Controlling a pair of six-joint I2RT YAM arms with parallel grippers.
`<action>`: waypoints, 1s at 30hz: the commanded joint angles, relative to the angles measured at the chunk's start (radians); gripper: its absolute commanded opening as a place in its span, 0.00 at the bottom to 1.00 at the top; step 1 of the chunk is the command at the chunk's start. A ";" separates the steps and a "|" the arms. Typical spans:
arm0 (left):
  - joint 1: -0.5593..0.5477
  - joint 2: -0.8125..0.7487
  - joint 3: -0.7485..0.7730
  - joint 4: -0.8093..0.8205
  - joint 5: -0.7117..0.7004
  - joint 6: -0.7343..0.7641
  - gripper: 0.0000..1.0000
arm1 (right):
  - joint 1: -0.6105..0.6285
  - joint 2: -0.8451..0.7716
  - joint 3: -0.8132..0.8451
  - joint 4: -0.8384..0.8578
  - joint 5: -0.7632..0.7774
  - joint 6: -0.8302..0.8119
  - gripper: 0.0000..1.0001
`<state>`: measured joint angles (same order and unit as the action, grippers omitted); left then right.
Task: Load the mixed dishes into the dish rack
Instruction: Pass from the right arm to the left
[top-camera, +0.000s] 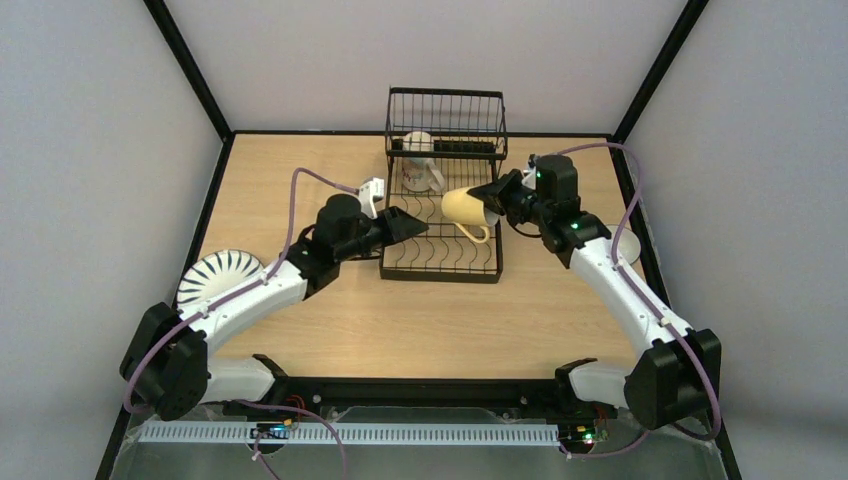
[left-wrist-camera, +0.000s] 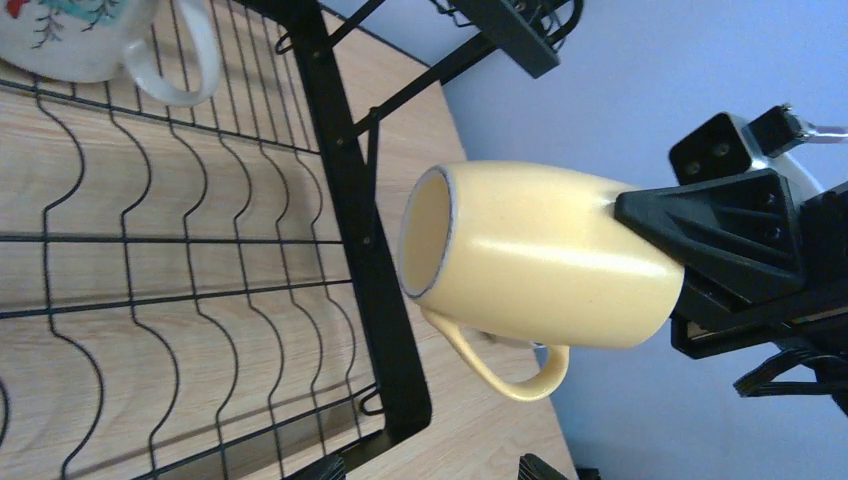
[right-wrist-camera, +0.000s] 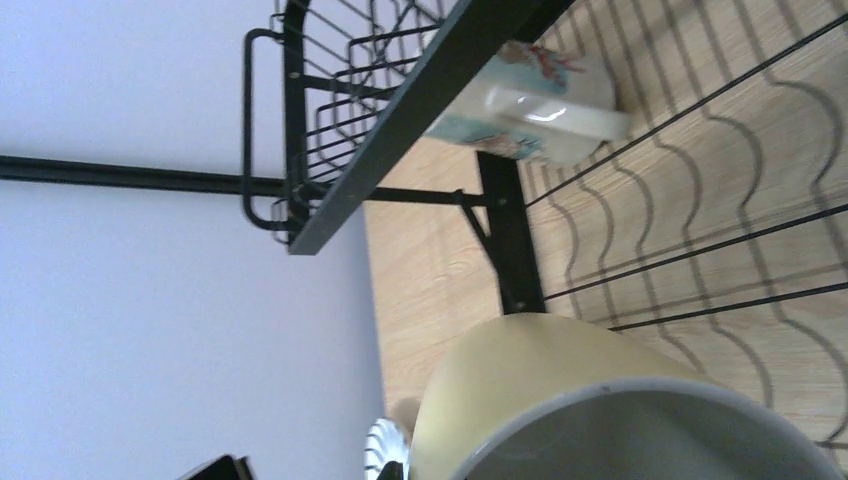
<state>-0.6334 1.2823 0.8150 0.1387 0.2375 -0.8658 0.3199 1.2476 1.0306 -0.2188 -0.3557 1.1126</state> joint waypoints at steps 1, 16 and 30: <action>0.005 -0.011 -0.041 0.131 0.038 -0.037 0.99 | 0.027 0.004 0.061 0.156 -0.039 0.176 0.00; -0.021 -0.019 -0.093 0.269 0.046 -0.085 0.99 | 0.125 -0.005 0.015 0.281 -0.018 0.439 0.00; -0.054 -0.038 -0.146 0.395 0.026 -0.128 0.99 | 0.195 -0.047 -0.050 0.338 -0.004 0.550 0.00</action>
<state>-0.6781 1.2736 0.6960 0.4538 0.2729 -0.9817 0.5045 1.2503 0.9939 0.0143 -0.3569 1.5982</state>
